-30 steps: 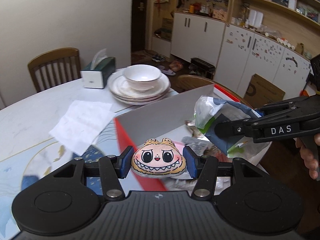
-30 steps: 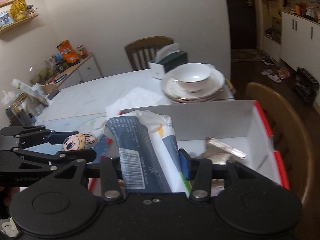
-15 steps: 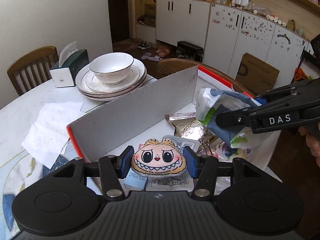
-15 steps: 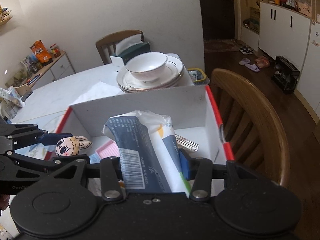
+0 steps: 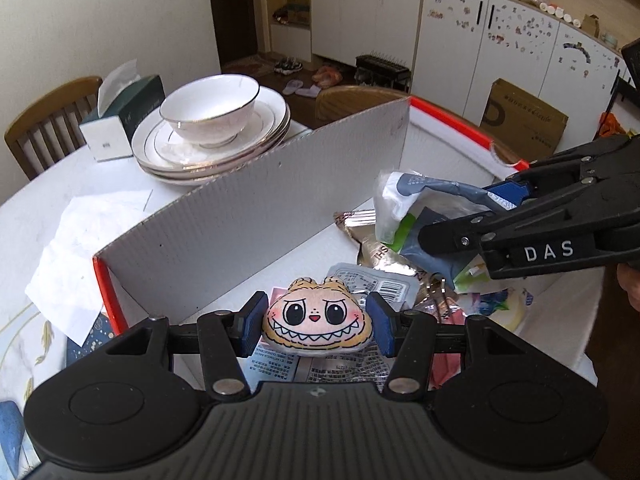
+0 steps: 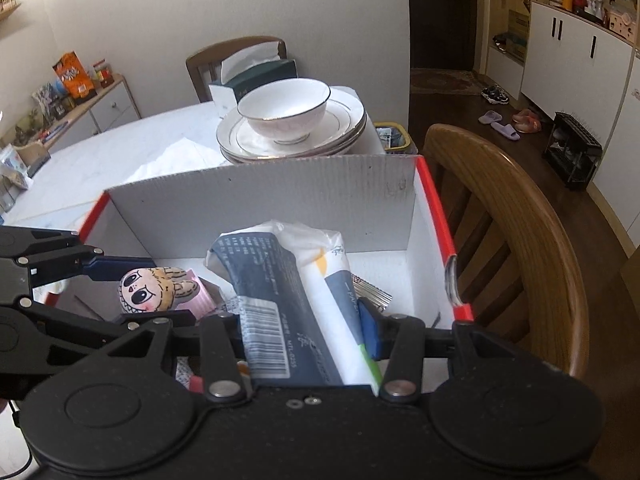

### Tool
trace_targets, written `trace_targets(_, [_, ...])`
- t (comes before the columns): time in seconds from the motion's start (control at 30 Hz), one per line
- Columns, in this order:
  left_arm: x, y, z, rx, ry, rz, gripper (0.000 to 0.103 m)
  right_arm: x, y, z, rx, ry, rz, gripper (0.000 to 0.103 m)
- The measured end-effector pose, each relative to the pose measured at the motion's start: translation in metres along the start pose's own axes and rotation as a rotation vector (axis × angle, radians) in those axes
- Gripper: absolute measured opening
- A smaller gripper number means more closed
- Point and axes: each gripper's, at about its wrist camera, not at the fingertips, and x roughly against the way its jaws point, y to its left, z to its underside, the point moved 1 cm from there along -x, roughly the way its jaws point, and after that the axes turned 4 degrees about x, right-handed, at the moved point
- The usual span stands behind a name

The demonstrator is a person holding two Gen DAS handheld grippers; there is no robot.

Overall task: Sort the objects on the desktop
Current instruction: 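Open right tool to drop wipes pack while left tool releases cartoon-face pouch in box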

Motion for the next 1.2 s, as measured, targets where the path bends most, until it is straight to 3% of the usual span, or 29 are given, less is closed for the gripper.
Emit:
trace_targets(0.33, [-0.017,0.004,-0.003,0.019,0.129,0.041,0.053,-0.013,-0.002,0.004,0.017,0.041,-0.009,0.047])
trace_targets(0.53, [-0.020,0.007,-0.002,0.044,0.152,0.056,0.053,-0.013,-0.003,0.005,0.022,0.040,-0.013,0.048])
trace_targets(0.83, [-0.008,0.009,-0.002,0.061,0.113,0.069,0.063,-0.006,-0.001,0.008,0.049,0.029,-0.031,0.054])
trace_targets(1.1, [0.016,0.009,0.001,0.088,0.032,0.080,0.063,0.008,0.004,0.007,0.078,-0.005,-0.030,0.065])
trace_targets(1.2, [0.027,0.010,0.004,0.103,0.000,0.068,0.068,0.017,0.002,0.006,0.082,-0.032,-0.018,0.071])
